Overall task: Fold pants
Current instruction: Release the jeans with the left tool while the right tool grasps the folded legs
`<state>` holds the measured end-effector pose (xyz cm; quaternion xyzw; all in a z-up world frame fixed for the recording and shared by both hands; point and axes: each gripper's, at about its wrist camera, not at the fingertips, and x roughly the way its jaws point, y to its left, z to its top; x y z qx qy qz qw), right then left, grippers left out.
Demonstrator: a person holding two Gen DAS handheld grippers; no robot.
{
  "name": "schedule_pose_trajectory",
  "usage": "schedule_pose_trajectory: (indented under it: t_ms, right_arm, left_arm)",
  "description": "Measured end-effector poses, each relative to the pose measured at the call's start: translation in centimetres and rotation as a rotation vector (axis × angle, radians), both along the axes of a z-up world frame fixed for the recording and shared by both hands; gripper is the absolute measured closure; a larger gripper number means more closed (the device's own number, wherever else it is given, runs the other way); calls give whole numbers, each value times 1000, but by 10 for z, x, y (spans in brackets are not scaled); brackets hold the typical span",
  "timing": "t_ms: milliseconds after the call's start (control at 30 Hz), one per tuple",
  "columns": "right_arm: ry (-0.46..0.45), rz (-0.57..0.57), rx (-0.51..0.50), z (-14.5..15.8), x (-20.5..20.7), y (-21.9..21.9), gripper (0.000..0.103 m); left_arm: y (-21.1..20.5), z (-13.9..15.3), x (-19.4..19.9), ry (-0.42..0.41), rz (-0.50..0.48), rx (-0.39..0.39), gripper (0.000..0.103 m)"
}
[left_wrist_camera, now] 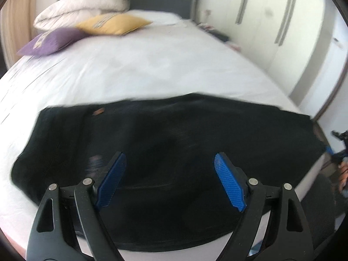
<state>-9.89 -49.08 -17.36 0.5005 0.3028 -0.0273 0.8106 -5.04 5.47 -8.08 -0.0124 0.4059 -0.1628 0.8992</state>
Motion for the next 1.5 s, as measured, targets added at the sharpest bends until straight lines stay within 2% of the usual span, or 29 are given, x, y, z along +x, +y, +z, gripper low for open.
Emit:
schedule_pose_trajectory:
  t_ms: [167,233,300,333,400,467,533,700,867,1000,1100,1200,1267,1333,1500]
  right_arm:
    - [22,-11,74,-18,-10,13,26]
    - [78,-52,103,-23,-8,5,26]
    - [74,-89,150,-28,-18,-1,26]
    - [78,-108,142,-26,-22,-6,26]
    - [70,-111,153,-28,-28,-10,26]
    - [55,-104,214,-37,-25,-12,26]
    - [47,-100,228,-43,-22,-9,25]
    - [-38,-121,254,-48,-14,-3,17]
    - [-56,-79,229,-43,2,4,17]
    - [-86,-93,244,-42,13,5,17]
    - [-93,-110,270,-43,19,3,23]
    - [-88,-114,279,-46,19,3,39]
    - [-86,-112,297,-50,19,3,56]
    - [-93,-124,333,-57,16,1,64]
    - [-128,-147,402,-68,9,-3,73]
  left_arm:
    - [-58,15,-12,-18,-106,-45,20]
    - [-77,22,-19,-28,-141,-49,19]
    - [-89,26,-25,-34,-156,-67,19]
    - [-94,27,-27,-34,-164,-78,18]
    - [-104,29,-34,-31,-175,-87,18]
    - [-114,30,-38,-24,-188,-100,18]
    - [-115,29,-40,-23,-194,-99,18]
    - [-117,31,-45,-23,-206,-110,18]
    - [-113,30,-47,-13,-214,-125,18]
    - [-116,29,-50,-10,-230,-129,18]
    - [-117,28,-51,-6,-241,-128,18]
    - [-116,27,-51,-5,-245,-134,18]
    - [-115,26,-51,-1,-248,-135,18]
    - [-116,26,-51,2,-252,-137,18]
    - [-120,23,-51,10,-263,-132,18]
